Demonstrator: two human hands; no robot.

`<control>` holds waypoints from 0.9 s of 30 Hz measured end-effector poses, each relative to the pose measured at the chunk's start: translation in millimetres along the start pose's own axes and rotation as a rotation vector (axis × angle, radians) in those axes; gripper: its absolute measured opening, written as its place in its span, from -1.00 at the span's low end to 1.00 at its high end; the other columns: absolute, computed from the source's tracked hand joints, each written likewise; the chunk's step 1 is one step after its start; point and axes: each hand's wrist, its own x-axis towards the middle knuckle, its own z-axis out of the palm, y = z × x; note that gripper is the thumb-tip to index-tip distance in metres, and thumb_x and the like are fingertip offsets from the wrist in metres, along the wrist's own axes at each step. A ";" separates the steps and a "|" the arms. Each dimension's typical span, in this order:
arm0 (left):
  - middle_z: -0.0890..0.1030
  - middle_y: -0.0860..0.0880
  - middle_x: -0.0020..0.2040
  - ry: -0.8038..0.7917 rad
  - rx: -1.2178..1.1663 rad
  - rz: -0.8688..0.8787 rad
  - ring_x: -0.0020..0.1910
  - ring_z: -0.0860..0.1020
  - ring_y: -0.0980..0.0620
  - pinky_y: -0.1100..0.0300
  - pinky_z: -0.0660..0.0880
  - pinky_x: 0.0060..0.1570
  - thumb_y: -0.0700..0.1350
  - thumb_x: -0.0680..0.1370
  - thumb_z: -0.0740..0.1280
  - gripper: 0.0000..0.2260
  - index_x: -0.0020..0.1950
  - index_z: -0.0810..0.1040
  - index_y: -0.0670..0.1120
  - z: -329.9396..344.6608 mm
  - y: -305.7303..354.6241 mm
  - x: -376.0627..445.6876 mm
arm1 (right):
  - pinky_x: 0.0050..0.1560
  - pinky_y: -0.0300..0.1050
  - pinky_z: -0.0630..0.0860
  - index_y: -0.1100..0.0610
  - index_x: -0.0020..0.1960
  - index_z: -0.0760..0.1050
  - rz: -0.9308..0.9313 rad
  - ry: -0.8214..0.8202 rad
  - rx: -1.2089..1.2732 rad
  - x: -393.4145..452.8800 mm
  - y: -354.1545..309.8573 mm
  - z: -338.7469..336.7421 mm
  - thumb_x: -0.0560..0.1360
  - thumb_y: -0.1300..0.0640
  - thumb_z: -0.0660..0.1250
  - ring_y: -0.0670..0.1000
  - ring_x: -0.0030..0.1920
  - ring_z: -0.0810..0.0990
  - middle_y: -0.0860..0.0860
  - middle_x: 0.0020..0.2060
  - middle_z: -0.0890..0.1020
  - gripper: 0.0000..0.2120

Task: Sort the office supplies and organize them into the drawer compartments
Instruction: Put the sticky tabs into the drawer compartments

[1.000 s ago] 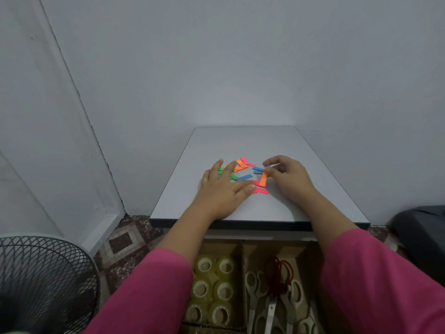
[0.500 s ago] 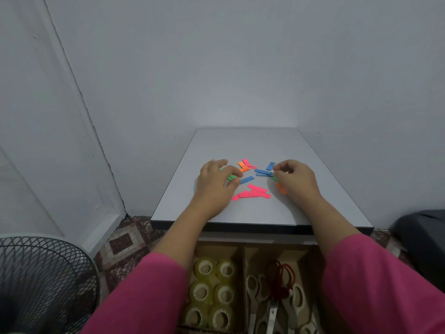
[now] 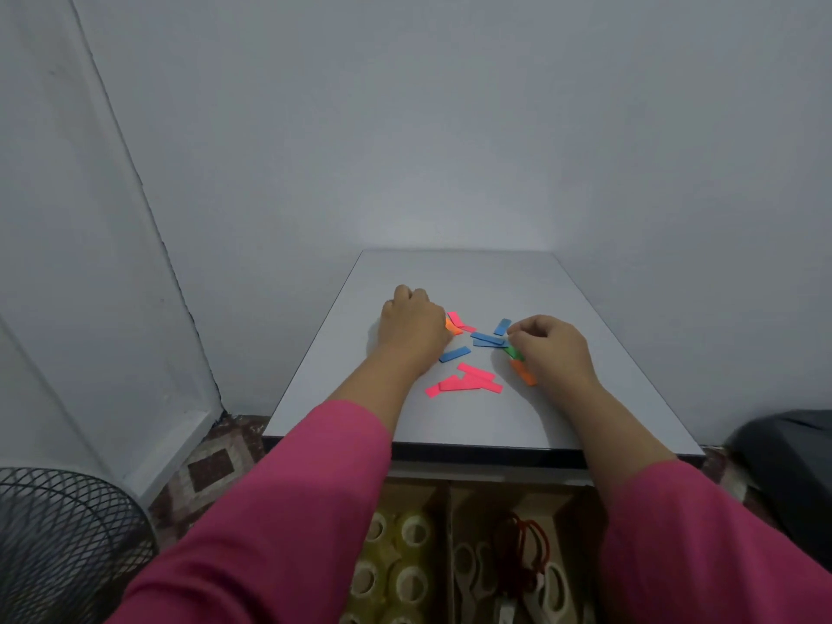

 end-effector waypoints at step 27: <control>0.52 -0.09 0.03 0.010 0.186 0.117 0.12 0.38 -0.12 0.12 0.19 -0.06 -0.14 0.53 0.21 -0.85 -0.03 0.56 -0.13 -9.0 17.2 0.7 | -0.08 -0.03 0.54 0.05 -0.11 0.60 -0.008 0.015 -0.058 4.0 1.9 2.1 0.51 0.10 0.26 -0.09 -0.22 0.53 -0.11 -0.23 0.59 -0.86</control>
